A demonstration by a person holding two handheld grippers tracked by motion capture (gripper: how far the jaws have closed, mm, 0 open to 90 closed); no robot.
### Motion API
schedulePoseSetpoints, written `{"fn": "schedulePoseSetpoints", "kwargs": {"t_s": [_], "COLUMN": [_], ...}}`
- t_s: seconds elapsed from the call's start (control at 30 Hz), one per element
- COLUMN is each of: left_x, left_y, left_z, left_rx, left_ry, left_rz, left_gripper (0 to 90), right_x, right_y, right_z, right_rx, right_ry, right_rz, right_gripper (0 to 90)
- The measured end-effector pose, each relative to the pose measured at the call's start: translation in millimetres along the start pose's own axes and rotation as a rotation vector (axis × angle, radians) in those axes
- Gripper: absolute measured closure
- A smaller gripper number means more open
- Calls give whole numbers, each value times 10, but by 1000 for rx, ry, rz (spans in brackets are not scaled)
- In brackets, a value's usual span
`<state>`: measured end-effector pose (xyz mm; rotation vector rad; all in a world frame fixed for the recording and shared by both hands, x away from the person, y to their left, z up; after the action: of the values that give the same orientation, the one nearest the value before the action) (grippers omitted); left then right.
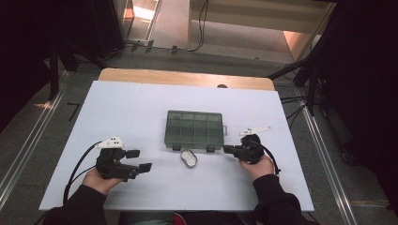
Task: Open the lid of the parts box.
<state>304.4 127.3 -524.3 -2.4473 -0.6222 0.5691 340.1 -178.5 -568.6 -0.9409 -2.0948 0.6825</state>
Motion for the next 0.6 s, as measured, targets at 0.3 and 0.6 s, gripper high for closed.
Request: {"fn": "schedulePoseSetpoints", "kwargs": {"t_s": [0.3,0.6], "left_x": [-1,1], "left_y": [1,-1], "left_z": [-1,0], "left_rx": [0,0], "left_ry": [0,0], "left_rz": [0,-1], "left_gripper": [195,195], "right_x": [15,33], "right_y": [-18,-36], "right_z": [-22,-39], "right_rx": [-16,-29], "right_ry": [-6,-9], "right_rz": [1,-9], "right_gripper": [874,874]}}
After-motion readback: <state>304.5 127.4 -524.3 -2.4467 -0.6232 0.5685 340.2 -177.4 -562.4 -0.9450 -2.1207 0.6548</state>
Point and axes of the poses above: each handheld gripper's, and its own axes: y roughly forward along the jaws, z roughly out of its underside, x roughly to its left, the point moved 10 cm from there along y, roughly forward along the jaws, and after that the axes turned 7 degrees about y, right-handed, at the moved point
